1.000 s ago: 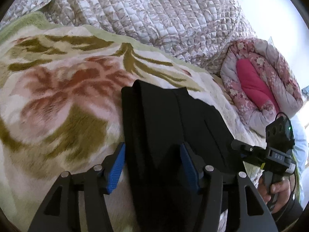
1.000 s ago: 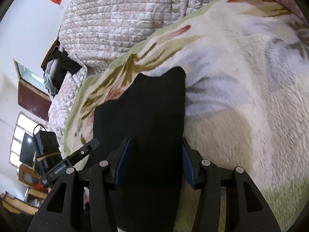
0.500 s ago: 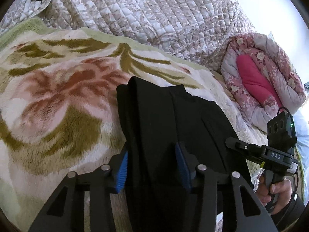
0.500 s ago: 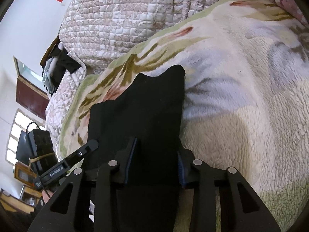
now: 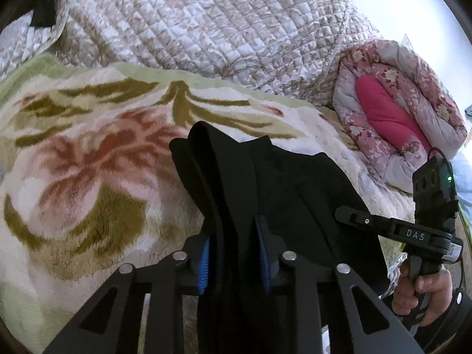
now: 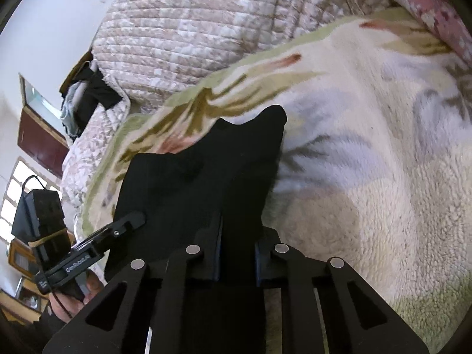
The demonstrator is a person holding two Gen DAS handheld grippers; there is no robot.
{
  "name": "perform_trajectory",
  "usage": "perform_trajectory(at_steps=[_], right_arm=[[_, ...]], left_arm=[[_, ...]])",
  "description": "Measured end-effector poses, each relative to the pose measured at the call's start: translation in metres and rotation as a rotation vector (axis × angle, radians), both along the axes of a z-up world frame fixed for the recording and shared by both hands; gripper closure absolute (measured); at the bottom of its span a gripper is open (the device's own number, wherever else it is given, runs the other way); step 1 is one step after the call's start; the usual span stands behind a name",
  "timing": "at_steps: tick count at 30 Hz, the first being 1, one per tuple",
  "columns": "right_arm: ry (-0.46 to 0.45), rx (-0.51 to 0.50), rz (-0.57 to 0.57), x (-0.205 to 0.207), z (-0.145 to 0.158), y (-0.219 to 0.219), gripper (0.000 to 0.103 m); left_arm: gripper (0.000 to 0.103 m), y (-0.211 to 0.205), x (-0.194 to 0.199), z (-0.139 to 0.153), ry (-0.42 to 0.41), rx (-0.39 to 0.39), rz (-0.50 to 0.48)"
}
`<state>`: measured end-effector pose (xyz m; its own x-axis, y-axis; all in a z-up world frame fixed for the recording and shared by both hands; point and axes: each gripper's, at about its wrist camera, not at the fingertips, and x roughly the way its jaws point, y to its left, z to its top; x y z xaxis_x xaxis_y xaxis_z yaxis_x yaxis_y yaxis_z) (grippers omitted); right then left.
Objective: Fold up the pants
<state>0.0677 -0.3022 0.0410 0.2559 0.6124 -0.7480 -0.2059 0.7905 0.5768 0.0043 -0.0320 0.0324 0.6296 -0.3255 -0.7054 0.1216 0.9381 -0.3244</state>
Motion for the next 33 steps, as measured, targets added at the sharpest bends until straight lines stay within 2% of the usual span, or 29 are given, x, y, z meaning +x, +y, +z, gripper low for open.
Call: perform_trajectory(at_steps=[6, 12, 20, 27, 30, 33], right_arm=[[-0.032, 0.008, 0.015, -0.005, 0.022, 0.008, 0.088], [-0.052, 0.015, 0.055, 0.008, 0.038, 0.029, 0.088], [-0.087, 0.029, 0.094, 0.06, 0.044, 0.063, 0.088], [-0.058, 0.069, 0.097, 0.119, 0.017, 0.092, 0.088], [-0.045, 0.061, 0.103, 0.134, -0.006, 0.101, 0.088], [0.015, 0.015, 0.11, 0.143, -0.039, 0.105, 0.087]], left_arm=[[0.08, -0.006, -0.006, 0.015, -0.022, 0.02, -0.022], [0.08, -0.005, 0.0, 0.03, -0.034, 0.042, -0.035], [0.08, 0.023, 0.043, 0.051, -0.065, 0.08, -0.014], [0.08, 0.053, 0.098, 0.054, -0.077, 0.091, 0.012], [0.079, 0.064, 0.118, 0.039, -0.058, 0.086, 0.025], [0.076, 0.076, 0.139, 0.009, 0.003, 0.094, 0.036]])
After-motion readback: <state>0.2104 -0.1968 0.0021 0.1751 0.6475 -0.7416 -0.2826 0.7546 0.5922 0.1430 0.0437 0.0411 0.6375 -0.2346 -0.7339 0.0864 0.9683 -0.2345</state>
